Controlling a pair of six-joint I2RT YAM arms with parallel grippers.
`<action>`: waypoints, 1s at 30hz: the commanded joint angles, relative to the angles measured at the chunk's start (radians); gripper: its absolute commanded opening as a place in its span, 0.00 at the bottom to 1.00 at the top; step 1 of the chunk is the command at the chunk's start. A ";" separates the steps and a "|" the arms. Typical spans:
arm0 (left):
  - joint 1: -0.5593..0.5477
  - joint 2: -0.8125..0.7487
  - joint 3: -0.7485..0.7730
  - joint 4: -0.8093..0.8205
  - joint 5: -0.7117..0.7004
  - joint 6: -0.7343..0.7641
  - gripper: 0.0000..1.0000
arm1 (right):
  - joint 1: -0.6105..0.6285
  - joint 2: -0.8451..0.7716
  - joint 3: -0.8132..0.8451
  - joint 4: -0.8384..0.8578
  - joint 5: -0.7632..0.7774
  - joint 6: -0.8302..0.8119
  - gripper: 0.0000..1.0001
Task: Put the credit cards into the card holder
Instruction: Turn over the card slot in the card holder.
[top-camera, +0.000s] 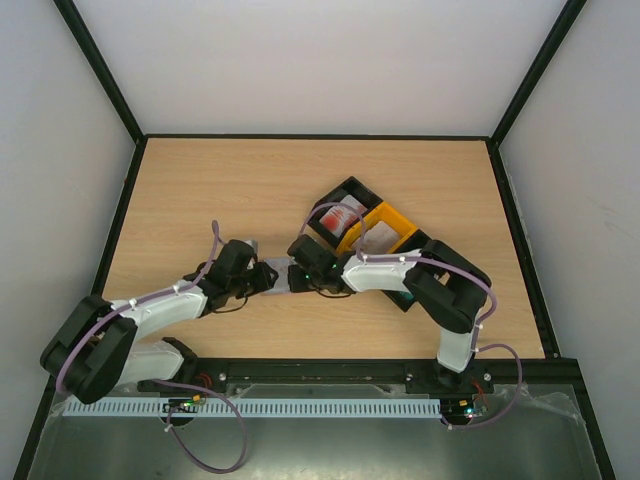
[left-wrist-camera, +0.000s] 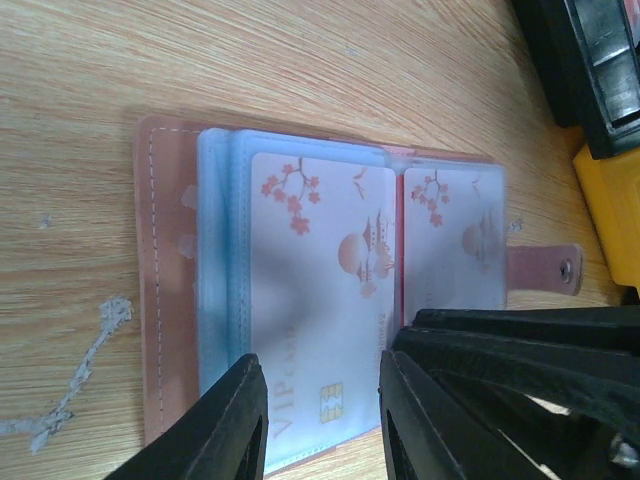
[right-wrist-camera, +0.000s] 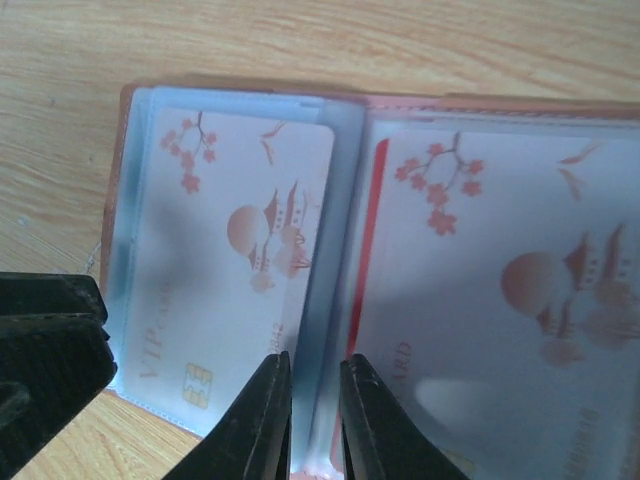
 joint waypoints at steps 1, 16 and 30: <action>0.008 0.010 -0.006 0.002 -0.016 0.002 0.34 | 0.007 0.047 0.014 0.022 -0.050 -0.015 0.15; 0.014 0.025 -0.003 -0.018 -0.040 0.010 0.39 | 0.007 0.086 0.020 -0.035 0.014 -0.007 0.02; 0.014 0.026 -0.001 0.008 0.020 0.019 0.30 | 0.007 0.092 0.021 -0.028 0.011 -0.007 0.02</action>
